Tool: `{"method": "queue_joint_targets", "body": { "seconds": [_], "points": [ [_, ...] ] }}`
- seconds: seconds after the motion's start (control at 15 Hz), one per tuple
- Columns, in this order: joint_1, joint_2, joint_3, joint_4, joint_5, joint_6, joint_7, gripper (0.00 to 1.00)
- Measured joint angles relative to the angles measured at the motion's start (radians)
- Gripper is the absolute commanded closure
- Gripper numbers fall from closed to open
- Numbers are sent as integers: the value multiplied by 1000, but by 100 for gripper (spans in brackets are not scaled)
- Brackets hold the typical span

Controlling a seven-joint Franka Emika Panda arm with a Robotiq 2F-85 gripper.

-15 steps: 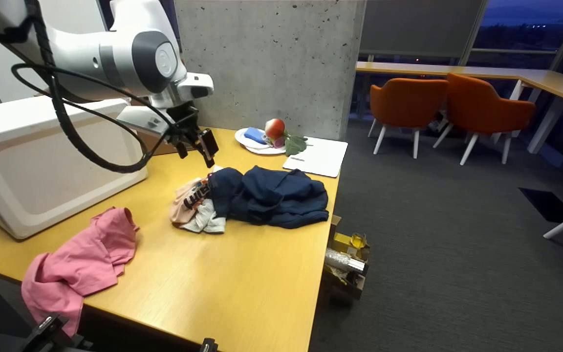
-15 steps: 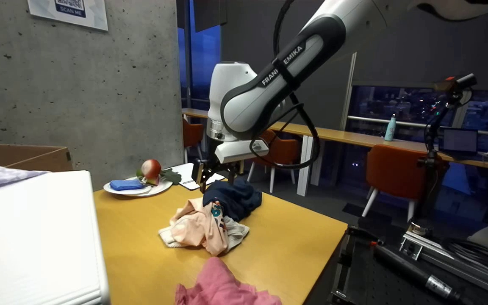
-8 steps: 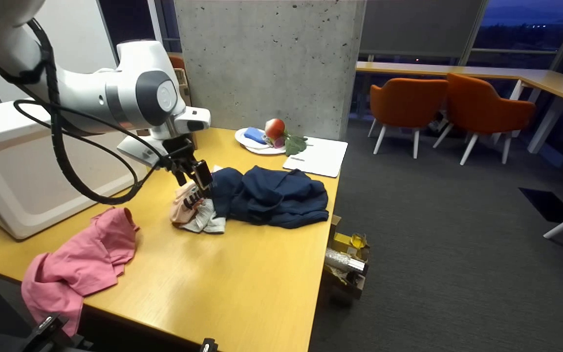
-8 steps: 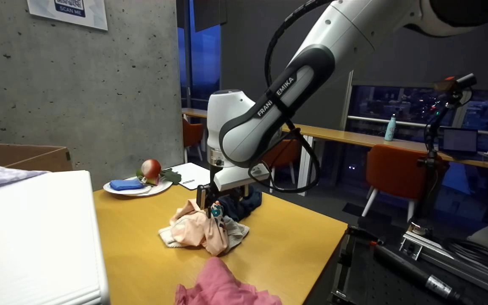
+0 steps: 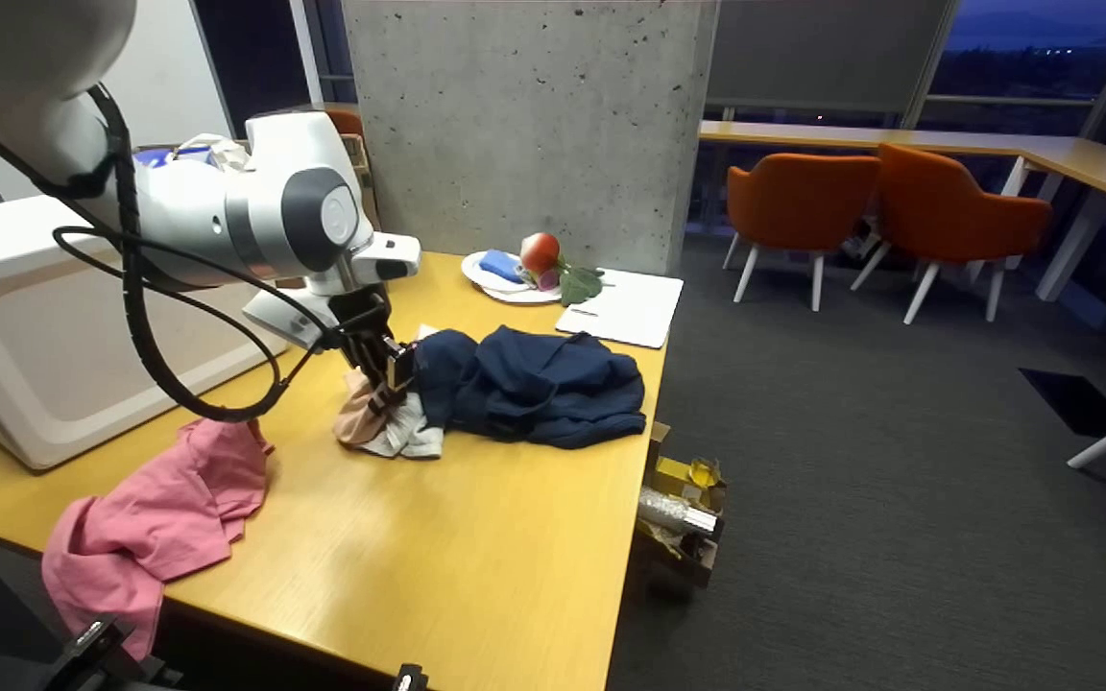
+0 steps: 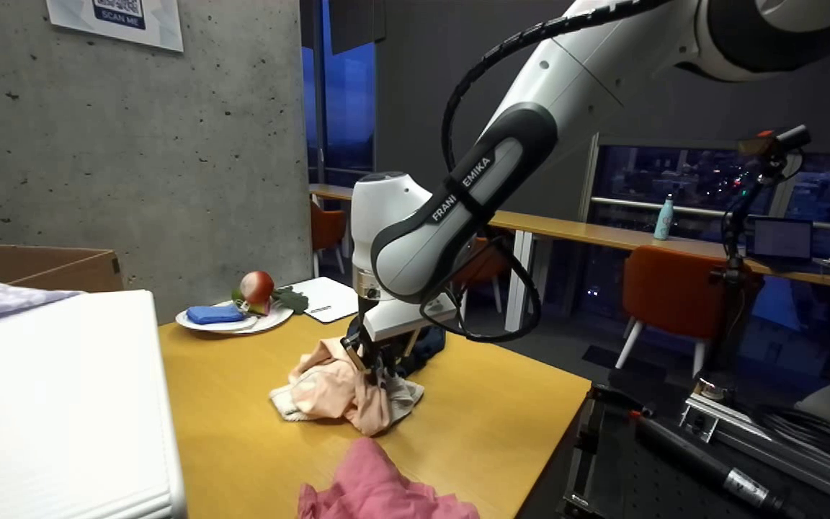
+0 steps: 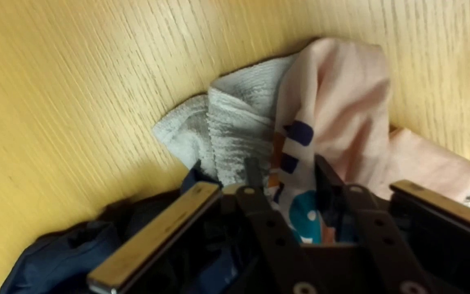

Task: Pick up the pink shirt and move it to the bottom left side of the table, pick up the dark blue shirt and move it to the top right side on the table, pick up the peach shirt and move it to the top left side of the table, pick up the white towel and move it to the bottom right side of the table

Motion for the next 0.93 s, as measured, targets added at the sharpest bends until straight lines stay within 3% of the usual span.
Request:
{"method": "queue_joint_targets", "body": {
  "seconds": [0.13,0.53,0.93],
  "points": [
    [1,0,0,5,0,0,0,100],
    [13,-21,0,61,0,-10,0,99],
    [10,-45,-11,266,-1,-166,-3,99]
  ]
}}
